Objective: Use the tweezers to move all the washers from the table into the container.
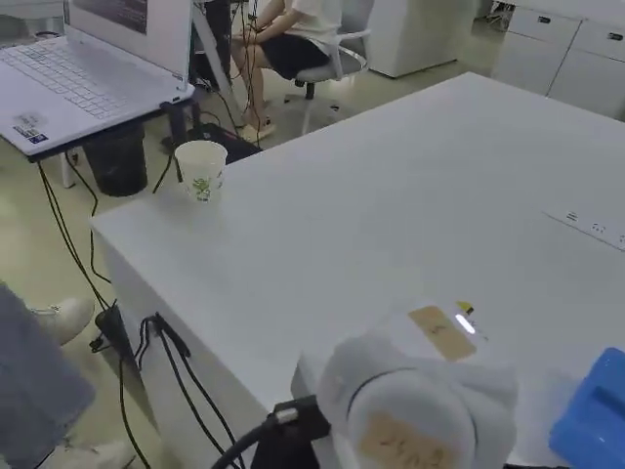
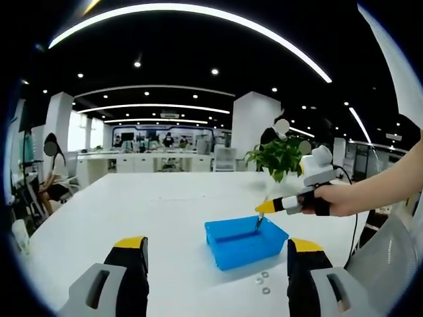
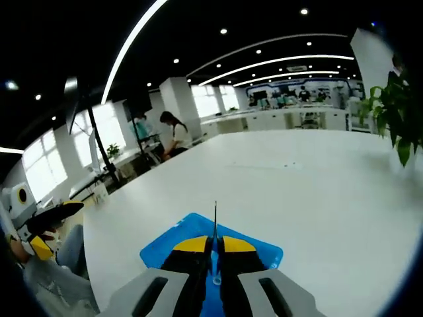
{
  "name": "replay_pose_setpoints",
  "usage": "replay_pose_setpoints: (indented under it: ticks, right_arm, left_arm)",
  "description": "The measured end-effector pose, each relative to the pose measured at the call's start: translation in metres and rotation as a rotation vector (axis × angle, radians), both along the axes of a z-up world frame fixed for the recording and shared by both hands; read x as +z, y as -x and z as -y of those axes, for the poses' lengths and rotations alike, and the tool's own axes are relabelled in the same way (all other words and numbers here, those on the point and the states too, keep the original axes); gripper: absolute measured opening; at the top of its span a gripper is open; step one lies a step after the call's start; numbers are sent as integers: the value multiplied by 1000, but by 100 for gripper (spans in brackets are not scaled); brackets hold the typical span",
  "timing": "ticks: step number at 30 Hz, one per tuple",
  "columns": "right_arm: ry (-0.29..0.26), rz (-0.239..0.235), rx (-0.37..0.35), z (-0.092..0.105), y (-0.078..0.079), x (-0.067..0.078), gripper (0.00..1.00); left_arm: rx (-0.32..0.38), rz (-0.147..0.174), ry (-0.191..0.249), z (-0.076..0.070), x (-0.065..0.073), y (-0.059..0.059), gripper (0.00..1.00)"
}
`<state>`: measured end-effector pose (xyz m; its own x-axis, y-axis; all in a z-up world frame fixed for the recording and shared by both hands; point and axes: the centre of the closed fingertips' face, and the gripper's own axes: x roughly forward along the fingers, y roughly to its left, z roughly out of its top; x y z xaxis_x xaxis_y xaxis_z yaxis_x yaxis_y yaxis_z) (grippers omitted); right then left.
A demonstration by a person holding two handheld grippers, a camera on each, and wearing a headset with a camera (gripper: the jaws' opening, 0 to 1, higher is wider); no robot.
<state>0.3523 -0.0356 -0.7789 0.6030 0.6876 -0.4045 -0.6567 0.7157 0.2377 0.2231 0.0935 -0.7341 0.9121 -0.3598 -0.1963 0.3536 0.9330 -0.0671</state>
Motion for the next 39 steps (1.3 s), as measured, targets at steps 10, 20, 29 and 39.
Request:
replay_pose_setpoints:
  ticks: [10, 20, 29, 39]
  right_arm:
    - [46, 40, 5, 5, 1, -2, 2]
    - [5, 107, -33, 8, 16, 23, 2]
    - [-95, 74, 58, -6, 69, 41, 2]
    - [-18, 20, 203, -22, 87, 2, 2]
  left_arm:
    - [-17, -15, -7, 4, -3, 0, 84]
    - [-52, -6, 16, 11, -1, -1, 83]
    - [-44, 31, 14, 9, 5, -1, 87]
    - [-26, 27, -2, 7, 4, -2, 87]
